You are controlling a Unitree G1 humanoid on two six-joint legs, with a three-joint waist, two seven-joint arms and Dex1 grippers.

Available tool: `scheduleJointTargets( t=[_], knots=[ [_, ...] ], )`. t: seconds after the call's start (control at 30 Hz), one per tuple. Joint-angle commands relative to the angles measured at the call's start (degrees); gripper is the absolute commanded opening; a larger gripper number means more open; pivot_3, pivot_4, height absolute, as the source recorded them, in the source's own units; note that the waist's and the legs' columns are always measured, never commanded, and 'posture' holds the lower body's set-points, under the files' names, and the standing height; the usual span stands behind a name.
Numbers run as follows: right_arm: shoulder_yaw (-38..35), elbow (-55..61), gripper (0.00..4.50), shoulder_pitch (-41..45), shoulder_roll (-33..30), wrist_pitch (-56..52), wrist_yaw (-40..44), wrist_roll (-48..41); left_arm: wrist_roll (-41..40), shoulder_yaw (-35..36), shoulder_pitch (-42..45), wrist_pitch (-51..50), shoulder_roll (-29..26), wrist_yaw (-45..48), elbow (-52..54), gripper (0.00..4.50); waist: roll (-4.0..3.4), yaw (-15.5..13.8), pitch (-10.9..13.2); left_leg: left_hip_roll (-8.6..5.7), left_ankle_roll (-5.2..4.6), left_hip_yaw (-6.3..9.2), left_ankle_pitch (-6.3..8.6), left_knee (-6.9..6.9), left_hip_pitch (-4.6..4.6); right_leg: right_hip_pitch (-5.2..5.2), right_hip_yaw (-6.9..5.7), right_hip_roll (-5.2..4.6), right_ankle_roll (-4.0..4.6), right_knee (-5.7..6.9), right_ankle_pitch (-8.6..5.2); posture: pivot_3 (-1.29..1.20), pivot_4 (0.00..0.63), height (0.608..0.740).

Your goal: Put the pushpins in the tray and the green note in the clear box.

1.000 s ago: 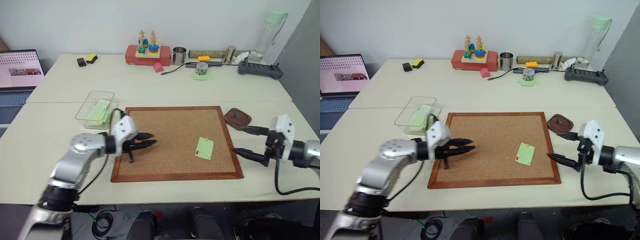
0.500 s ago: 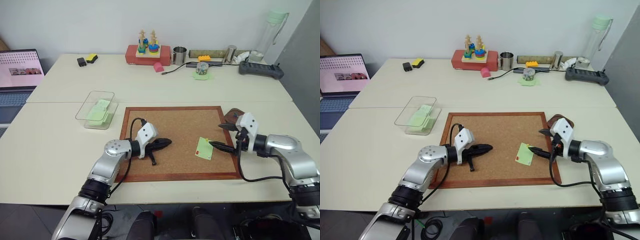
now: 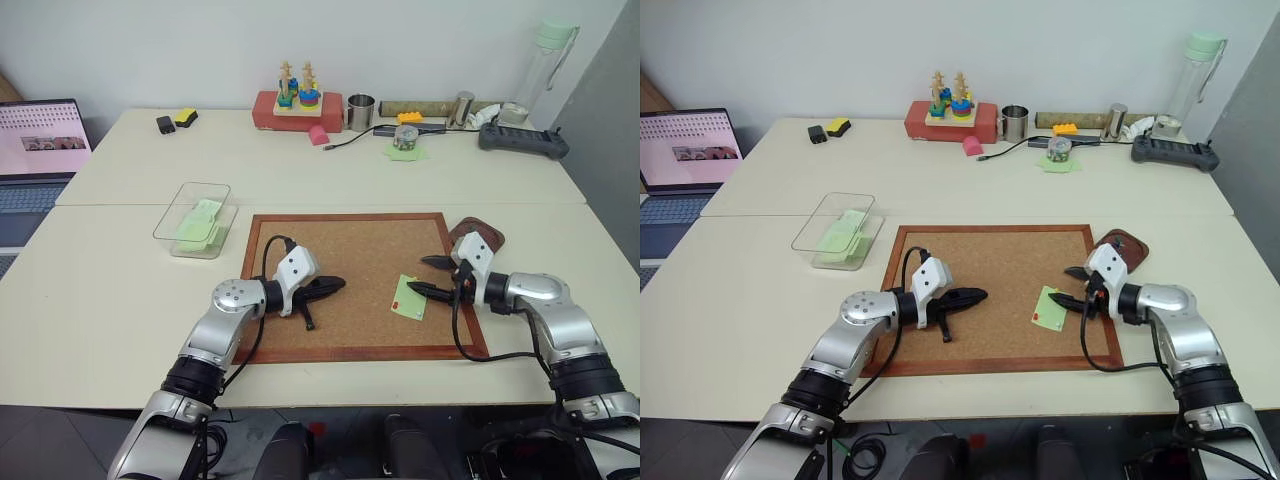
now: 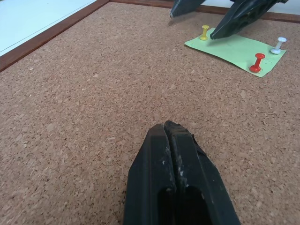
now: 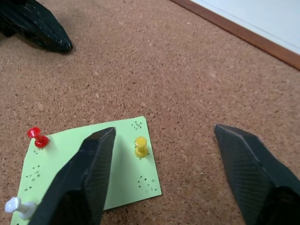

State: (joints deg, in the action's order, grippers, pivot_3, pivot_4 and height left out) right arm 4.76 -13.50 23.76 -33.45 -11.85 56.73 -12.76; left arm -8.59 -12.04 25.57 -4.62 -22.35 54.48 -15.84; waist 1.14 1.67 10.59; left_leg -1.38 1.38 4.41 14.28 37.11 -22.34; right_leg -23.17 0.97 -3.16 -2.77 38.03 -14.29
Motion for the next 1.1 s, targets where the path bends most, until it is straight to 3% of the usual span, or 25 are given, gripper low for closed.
scheduleJointTargets(
  t=[0.03,0.43,0.83,1.1],
  knots=[
    [-0.4,0.1,2.37,1.0,0.2,1.5,1.1,-0.1,1.3,-0.4,-0.9,-0.5,-0.7,-0.1,0.0,0.0,0.0,0.0,0.0,0.0,0.0,0.0,0.0,0.0,0.0,0.0,0.0,0.0,0.0,0.0,0.0,0.0,0.15,0.74],
    [-0.8,3.7,0.02,0.2,0.6,-0.2,2.6,-1.5,1.4,-0.3,-0.9,-0.9,-1.6,0.3,-0.1,0.0,-0.01,0.1,0.0,0.01,0.0,0.01,0.0,0.0,0.02,0.0,0.01,0.0,0.0,0.02,0.0,0.0,0.15,0.74],
    [-3.1,9.6,0.01,-0.5,-0.4,-6.2,3.7,-5.9,1.6,-0.7,-1.4,-1.3,-1.8,0.2,0.0,0.0,-0.01,0.2,0.0,0.03,0.0,0.04,0.0,-0.03,0.08,0.0,0.02,0.03,0.0,0.03,0.0,0.0,0.15,0.74],
    [-8.3,11.9,0.01,-0.7,-1.4,-12.1,1.1,-10.3,1.9,-1.2,-1.6,-1.6,-1.5,0.1,0.0,0.0,-0.01,0.2,0.0,0.04,0.0,0.07,0.0,-0.04,0.11,0.02,0.05,0.02,0.0,0.03,0.0,0.0,0.15,0.74]
  ],
)
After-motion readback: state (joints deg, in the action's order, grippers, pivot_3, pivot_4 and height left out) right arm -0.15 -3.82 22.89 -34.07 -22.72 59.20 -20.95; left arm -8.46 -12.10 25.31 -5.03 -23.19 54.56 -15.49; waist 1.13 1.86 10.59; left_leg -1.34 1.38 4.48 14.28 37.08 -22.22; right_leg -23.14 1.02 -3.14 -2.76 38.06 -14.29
